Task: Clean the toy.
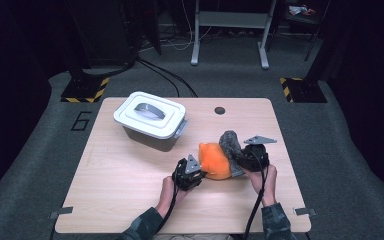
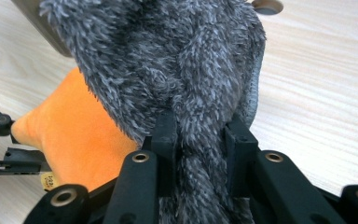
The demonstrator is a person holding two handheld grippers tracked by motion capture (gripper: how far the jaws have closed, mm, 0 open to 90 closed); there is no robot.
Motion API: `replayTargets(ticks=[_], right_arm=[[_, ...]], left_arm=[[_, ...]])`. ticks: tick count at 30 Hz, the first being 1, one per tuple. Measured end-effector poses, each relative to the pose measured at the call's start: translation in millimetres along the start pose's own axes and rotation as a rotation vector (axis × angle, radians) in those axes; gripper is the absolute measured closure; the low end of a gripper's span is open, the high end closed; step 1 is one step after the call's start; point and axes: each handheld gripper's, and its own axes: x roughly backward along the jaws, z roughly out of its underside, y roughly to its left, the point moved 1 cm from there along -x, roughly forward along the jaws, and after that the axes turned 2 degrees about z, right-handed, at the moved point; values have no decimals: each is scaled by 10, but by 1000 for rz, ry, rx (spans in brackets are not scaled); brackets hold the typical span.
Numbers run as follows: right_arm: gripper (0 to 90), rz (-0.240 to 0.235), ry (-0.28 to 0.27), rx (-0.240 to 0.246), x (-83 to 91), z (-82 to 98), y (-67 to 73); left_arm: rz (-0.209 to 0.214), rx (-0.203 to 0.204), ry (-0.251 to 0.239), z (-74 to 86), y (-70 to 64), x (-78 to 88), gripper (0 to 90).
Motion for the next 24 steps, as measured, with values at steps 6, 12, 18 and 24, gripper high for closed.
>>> replayTargets(ticks=[6, 12, 18, 24], right_arm=[[702, -17, -34, 35, 165, -133, 112], [700, -72, -46, 93, 197, -286, 354], [695, -113, 15, 122, -73, -300, 514], [697, -95, 16, 143, -122, -237, 473]], left_arm=[[29, 20, -26, -86, 35, 80, 817], [38, 2, -38, -141, -20, 124, 823], [30, 12, -32, -113, 16, 97, 820], [31, 14, -31, -71, 21, 82, 818]])
